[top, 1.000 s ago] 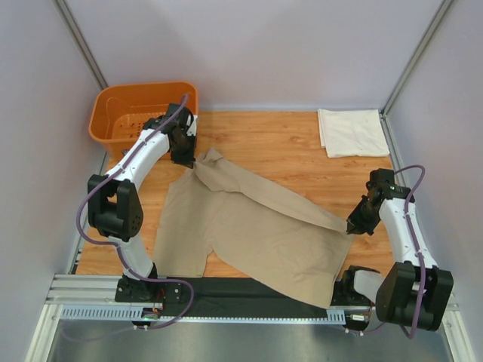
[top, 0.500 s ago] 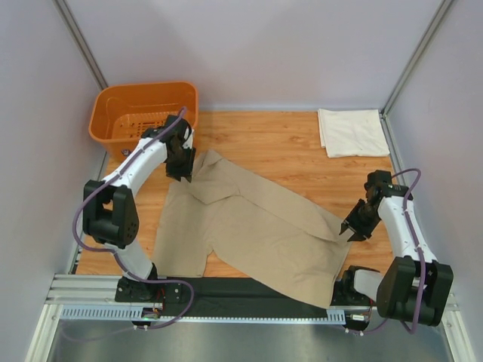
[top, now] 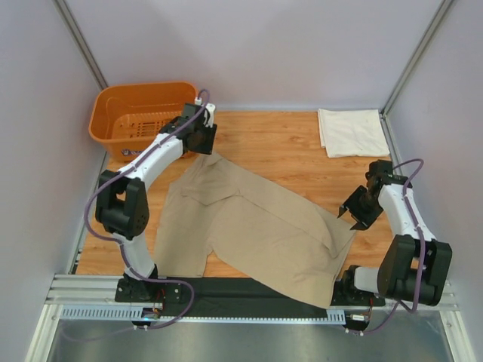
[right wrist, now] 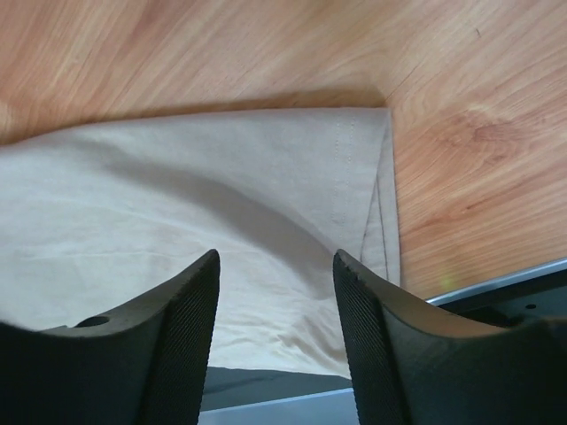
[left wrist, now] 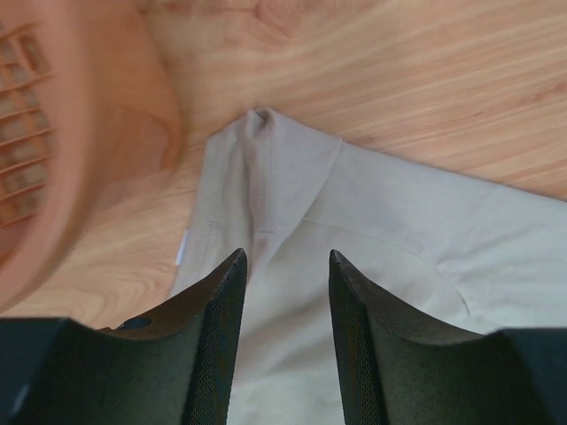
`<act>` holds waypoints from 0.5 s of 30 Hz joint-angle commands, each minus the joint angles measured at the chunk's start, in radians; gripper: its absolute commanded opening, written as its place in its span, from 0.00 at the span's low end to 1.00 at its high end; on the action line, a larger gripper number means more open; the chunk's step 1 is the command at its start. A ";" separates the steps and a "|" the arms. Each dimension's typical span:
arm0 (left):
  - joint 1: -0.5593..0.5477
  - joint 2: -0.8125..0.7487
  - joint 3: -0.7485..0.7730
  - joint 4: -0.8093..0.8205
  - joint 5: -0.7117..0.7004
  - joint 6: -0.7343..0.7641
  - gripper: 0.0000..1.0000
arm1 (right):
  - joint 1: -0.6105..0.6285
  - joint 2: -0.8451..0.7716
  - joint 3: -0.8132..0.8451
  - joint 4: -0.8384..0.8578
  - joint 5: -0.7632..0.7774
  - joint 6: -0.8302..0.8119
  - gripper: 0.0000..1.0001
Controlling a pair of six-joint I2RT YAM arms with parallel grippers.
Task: Fold and stack the t-shirts
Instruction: Fold the tshirt
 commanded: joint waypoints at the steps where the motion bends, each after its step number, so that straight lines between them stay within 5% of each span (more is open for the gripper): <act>1: -0.027 0.081 0.035 0.094 -0.084 0.043 0.49 | -0.032 0.043 0.017 0.042 0.034 0.070 0.55; 11: -0.027 0.127 0.075 0.091 -0.118 0.025 0.43 | -0.064 0.087 -0.133 0.141 0.046 0.228 0.36; 15: -0.027 0.072 0.066 0.054 -0.118 -0.013 0.42 | -0.066 0.142 -0.130 0.192 0.113 0.308 0.37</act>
